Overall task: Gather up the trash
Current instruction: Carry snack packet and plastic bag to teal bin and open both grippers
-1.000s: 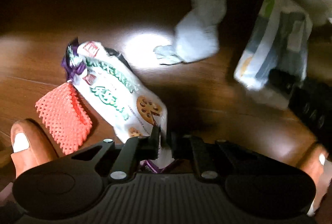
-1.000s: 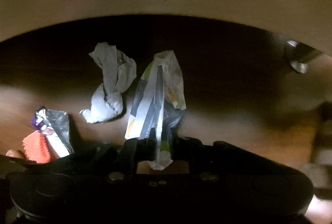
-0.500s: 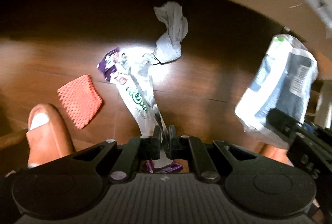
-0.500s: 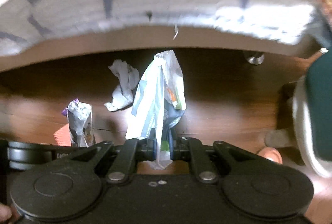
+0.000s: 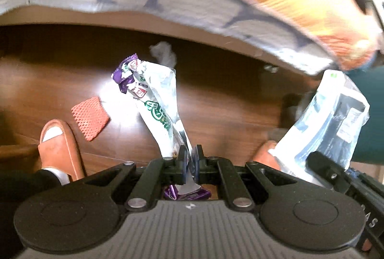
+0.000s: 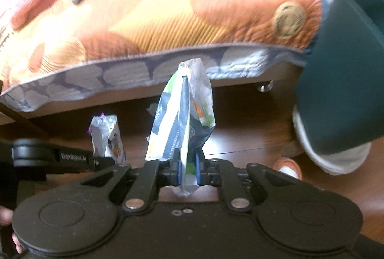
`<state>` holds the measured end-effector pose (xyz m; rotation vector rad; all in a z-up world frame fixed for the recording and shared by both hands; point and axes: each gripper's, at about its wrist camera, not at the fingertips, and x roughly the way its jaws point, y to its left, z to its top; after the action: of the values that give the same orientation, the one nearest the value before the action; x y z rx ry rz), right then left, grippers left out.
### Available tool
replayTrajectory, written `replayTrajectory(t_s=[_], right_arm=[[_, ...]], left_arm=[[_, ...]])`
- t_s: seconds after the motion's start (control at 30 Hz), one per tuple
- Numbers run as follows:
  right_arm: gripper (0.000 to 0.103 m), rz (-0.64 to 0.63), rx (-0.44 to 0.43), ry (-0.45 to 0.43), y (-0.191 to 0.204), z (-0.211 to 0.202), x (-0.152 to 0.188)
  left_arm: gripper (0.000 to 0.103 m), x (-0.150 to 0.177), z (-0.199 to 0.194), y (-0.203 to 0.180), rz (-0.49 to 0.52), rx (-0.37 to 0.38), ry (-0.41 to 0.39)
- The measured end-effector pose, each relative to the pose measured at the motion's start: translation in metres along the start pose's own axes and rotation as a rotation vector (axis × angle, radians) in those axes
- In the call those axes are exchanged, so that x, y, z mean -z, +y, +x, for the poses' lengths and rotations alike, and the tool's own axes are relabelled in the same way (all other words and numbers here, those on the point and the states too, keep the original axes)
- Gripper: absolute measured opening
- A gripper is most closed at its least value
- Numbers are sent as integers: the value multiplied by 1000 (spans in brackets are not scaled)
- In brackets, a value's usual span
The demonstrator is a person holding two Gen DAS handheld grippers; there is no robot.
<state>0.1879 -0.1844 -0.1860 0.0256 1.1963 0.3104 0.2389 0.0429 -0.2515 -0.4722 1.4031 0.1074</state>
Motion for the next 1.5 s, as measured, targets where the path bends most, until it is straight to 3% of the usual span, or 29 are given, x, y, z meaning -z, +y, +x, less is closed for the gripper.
replayTrajectory(t_s=[0.33, 0.57, 0.8, 1.1, 1.33, 1.5], right_arm=[[11, -4, 34, -209, -52, -124, -9], [11, 72, 119, -301, -115, -159, -26], [11, 168, 198, -343, -182, -169, -38], [11, 274, 239, -312, -246, -149, -45], [12, 300, 239, -248, -265, -117, -46], [19, 314, 230, -211, -276, -96, -45]], left_arm=[[6, 31, -100, -90, 189, 136, -160], [6, 40, -141, -171, 323, 216, -242], [6, 33, -167, -270, 500, 299, -316], [6, 31, -144, -378, 665, 314, -293], [6, 32, -84, -416, 738, 262, -198], [6, 36, -45, -423, 760, 209, -138]])
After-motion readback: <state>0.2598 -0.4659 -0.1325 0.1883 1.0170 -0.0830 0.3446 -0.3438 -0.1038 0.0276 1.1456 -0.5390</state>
